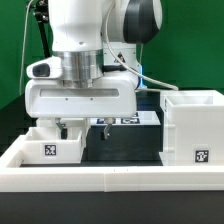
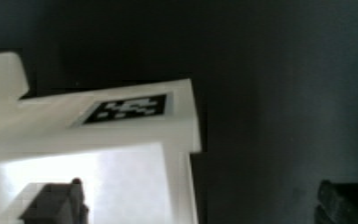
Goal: Assemble drawer
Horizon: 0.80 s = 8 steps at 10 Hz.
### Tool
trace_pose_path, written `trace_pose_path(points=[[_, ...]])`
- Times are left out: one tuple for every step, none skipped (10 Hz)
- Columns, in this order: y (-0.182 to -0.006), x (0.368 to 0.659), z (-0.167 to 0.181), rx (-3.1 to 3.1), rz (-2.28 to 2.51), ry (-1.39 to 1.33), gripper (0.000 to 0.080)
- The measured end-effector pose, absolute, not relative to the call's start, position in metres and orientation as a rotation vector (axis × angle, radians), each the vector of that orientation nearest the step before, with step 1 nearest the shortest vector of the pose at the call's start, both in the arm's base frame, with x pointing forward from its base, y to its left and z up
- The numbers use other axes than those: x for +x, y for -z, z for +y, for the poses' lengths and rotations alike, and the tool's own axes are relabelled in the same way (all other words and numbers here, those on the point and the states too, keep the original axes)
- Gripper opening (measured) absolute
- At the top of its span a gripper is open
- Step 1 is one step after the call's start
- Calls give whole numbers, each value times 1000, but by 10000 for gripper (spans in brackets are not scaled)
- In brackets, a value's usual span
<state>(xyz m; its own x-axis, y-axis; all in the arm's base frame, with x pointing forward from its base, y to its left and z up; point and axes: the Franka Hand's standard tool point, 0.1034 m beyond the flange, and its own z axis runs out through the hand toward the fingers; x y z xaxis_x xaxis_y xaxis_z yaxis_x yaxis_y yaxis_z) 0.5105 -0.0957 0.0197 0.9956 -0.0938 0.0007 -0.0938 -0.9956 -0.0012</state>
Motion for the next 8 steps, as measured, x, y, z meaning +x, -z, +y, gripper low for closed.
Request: trace_pose_path(points=[[-14, 509, -96, -3145, 94, 8, 649], [-10, 508, -97, -3149, 23, 6, 649], [-9, 507, -98, -3149, -14, 2, 649], [-8, 505, -100, -3149, -44, -1, 649], [-7, 503, -103, -3149, -48, -5, 649], [-6, 502, -103, -3149, -41, -8, 649], [-6, 502, -103, -3149, -39, -8, 649], [-6, 502, -103, -3149, -40, -8, 536]])
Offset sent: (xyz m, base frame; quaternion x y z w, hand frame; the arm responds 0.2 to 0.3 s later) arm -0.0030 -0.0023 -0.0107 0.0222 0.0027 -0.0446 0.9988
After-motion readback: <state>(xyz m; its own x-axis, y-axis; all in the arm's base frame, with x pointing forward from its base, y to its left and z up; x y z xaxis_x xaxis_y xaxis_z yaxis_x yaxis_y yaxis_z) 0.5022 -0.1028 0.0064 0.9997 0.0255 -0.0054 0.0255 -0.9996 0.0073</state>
